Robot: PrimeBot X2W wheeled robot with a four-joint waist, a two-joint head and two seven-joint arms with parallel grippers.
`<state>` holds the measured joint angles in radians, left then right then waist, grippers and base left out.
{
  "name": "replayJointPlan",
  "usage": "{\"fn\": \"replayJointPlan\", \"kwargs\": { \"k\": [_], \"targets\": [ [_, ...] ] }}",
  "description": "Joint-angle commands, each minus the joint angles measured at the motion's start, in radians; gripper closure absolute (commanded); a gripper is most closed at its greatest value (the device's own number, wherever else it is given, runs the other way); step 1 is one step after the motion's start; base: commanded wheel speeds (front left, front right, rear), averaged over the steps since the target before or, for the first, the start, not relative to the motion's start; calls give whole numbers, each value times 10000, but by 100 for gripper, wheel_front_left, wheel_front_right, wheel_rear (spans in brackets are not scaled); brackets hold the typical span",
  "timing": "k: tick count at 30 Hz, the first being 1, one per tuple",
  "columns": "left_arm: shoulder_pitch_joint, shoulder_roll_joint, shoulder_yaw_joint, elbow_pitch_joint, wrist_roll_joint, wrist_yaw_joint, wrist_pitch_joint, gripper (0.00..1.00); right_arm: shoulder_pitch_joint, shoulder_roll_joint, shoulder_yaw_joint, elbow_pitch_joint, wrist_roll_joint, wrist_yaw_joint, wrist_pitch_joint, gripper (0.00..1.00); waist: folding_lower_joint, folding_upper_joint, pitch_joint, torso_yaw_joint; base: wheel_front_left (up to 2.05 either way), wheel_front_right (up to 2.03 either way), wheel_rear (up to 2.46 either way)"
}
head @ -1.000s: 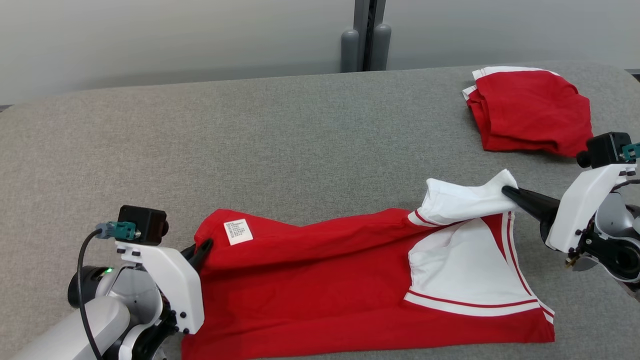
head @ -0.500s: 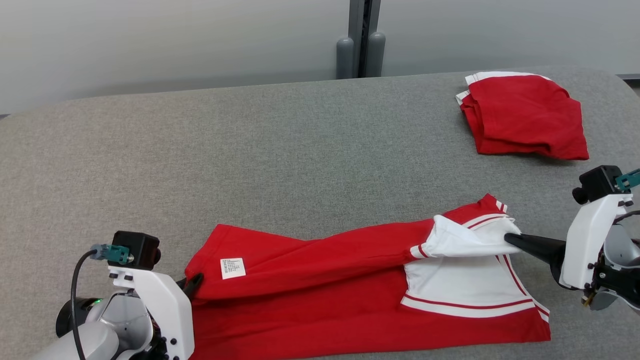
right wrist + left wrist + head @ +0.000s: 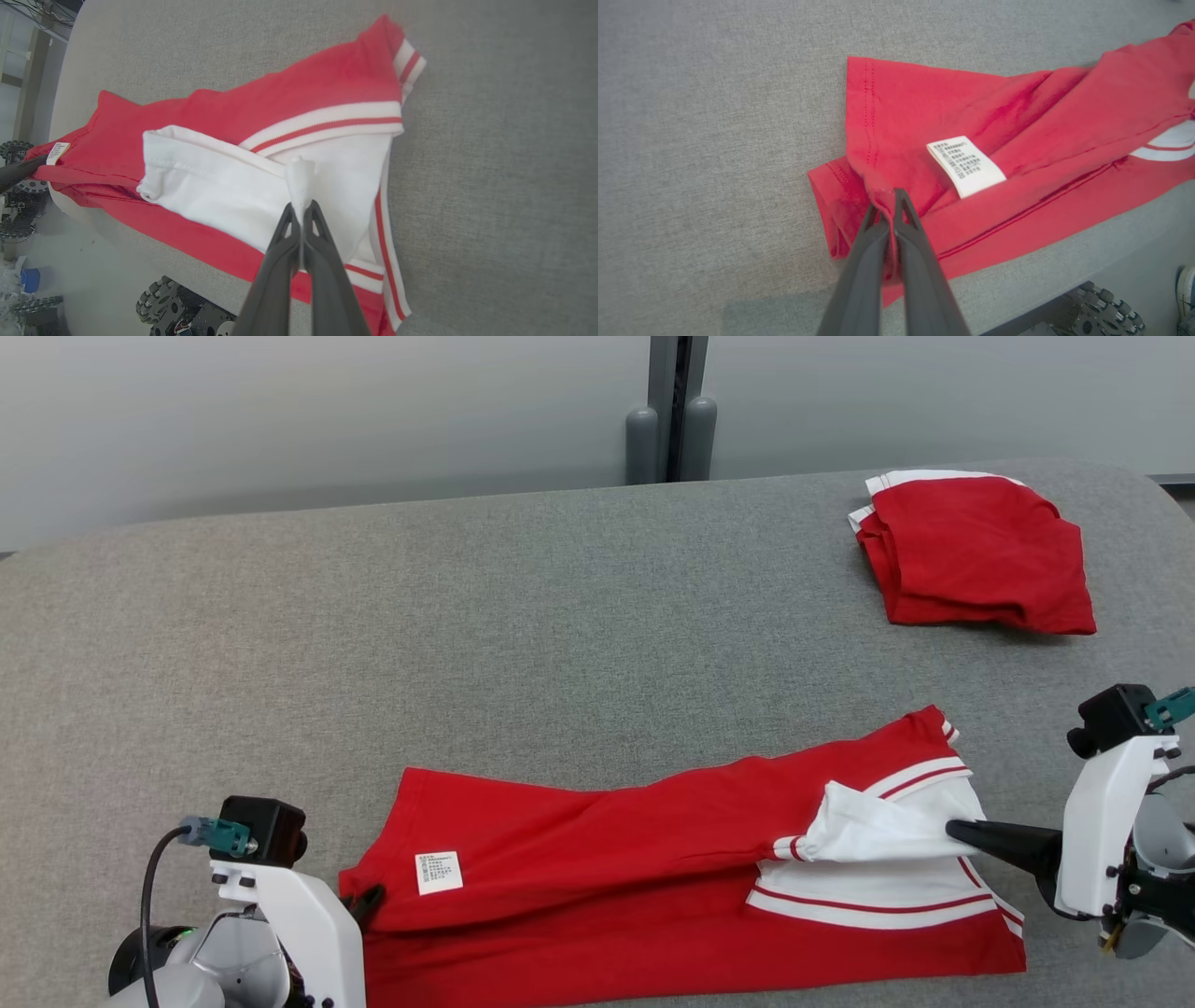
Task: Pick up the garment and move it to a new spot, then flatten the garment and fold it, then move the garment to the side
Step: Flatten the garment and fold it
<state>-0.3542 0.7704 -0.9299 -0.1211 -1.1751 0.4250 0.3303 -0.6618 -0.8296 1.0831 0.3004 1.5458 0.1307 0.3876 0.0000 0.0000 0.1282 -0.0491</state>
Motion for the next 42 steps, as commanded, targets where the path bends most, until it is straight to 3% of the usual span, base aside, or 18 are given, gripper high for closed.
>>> {"fn": "replayJointPlan", "kwargs": {
  "k": [1,3,6,7,8,9,10,18,24,28,31,35,42],
  "targets": [
    [65,-9,-11,8,-57,69,43,100,212,47,66,28,-27,2,-25,100,0,0,9,13,0,0,0],
    [87,-35,-21,38,-68,76,56,100,217,87,78,52,-63,2,-64,100,0,0,14,19,0,0,0],
    [150,-101,-72,182,-103,66,79,100,329,228,105,150,-101,2,-109,56,0,0,21,27,0,0,0],
    [164,-123,-79,217,-115,55,86,80,377,260,120,200,-106,2,-90,0,0,0,20,31,0,0,0],
    [187,-137,-103,257,-146,39,120,54,414,296,137,235,-101,2,-80,0,0,0,17,35,0,0,0],
    [213,-151,-124,292,-172,4,143,9,428,333,151,248,-82,2,-49,0,0,0,9,38,0,0,0],
    [234,-174,-119,318,-205,-16,164,0,432,365,151,242,-49,2,-18,0,0,0,-1,39,0,0,0],
    [122,-80,51,303,-6,114,-209,0,709,365,-275,-30,109,2,-865,0,0,0,-90,43,0,0,0],
    [288,118,433,-71,245,544,-885,0,1293,-320,-727,-607,657,2,-1514,0,0,0,-170,71,0,0,0],
    [530,121,862,-284,413,889,-1798,0,1715,-990,-1239,-862,704,2,-2668,0,0,0,-230,61,0,0,0],
    [895,-116,1298,-410,510,1096,-2847,0,2098,-1324,-1751,-919,702,3,-4134,0,0,0,-316,42,0,0,0],
    [1295,-335,1592,-238,658,1203,-3824,0,2513,-922,-2060,-630,560,2,-5621,0,0,0,-430,22,0,0,0],
    [1631,-902,1673,12,750,1038,-4744,0,2329,788,-1906,1457,235,2,-6264,0,0,0,-544,47,0,0,0]
  ]
}}
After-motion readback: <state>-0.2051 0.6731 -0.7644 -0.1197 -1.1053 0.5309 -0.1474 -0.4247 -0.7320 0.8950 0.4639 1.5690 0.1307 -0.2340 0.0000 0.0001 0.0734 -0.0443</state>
